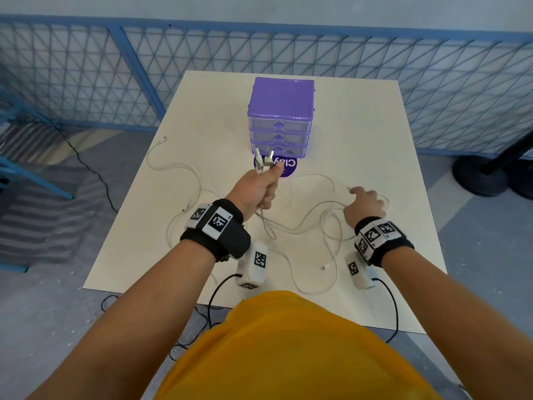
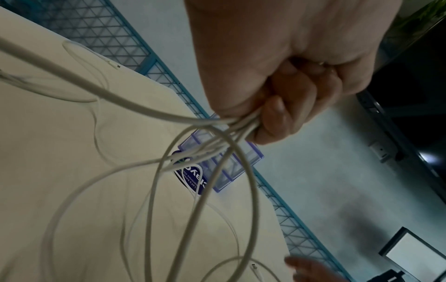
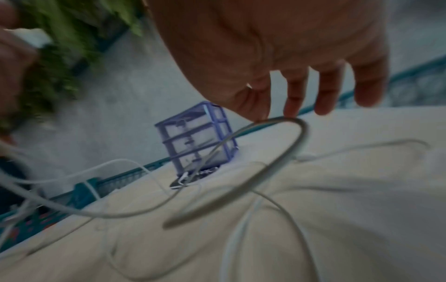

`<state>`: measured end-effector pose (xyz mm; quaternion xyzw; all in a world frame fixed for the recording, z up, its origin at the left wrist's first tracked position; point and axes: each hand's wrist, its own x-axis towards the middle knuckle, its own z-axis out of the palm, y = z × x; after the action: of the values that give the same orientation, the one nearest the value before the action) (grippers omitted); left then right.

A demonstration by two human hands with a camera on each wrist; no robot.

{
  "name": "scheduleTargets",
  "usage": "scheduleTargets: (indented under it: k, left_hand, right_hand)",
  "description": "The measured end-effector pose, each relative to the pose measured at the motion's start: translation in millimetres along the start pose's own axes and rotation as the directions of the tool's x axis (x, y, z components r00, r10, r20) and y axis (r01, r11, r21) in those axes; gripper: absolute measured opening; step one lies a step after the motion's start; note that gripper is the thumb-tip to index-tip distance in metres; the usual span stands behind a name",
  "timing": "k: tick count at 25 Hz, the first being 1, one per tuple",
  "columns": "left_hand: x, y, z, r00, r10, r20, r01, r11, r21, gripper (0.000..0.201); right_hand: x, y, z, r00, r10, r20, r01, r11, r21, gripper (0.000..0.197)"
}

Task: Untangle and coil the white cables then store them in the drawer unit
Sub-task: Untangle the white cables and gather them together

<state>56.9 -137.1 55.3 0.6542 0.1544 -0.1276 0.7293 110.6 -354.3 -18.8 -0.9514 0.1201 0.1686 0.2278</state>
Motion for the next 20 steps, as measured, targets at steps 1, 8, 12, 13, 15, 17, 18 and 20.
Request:
scheduleTargets:
  k: [1,8,12,13,15,17,18,20]
  left_hand:
    - [0,0,2,1.000,0.007,0.002,-0.007,1.000,-0.009,0.053]
    - [-4,1,21,1.000,0.003,0.014,-0.003,1.000,-0.021,0.050]
    - [-3,-1,24,0.995,0.046,-0.084,-0.046,0.999,-0.002,0.044]
    - [-1,-2,23,0.993,0.062,-0.104,-0.064,0.998,-0.023,0.039]
    - [-1,-2,23,0.992,0.081,-0.100,-0.087,0.994,-0.063,0.032]
    - [0,-2,23,0.991,0.096,-0.091,-0.098,0.995,-0.014,0.031]
    - [1,0,24,0.990,0.102,-0.097,-0.100,0.995,0.019,0.029]
    - [-1,5,26,0.987,0.115,-0.115,-0.106,0.991,0.079,0.026]
  right_hand:
    - [-7,-8,-3,0.987,-0.132,-0.086,0.132,0.991,-0.013,0.046]
    - [-67,-79,-11,0.649,-0.754,0.104,0.657,0.624,0.423,0.069]
    - [-74,-87,2,0.653,-0.727,0.212,0.396,0.566,0.723,0.050]
    - [-72,-87,5,0.659,-0.725,0.198,0.391,0.555,0.734,0.042]
    - [-70,-85,9,0.680,-0.709,0.188,0.398,0.572,0.717,0.025]
    - [-68,-84,12,0.713,-0.677,0.182,0.365,0.580,0.728,0.010]
    - [-67,-84,11,0.733,-0.656,0.177,0.349,0.588,0.730,0.021]
    - [-70,-83,9,0.753,-0.646,0.126,0.361,0.566,0.741,0.026]
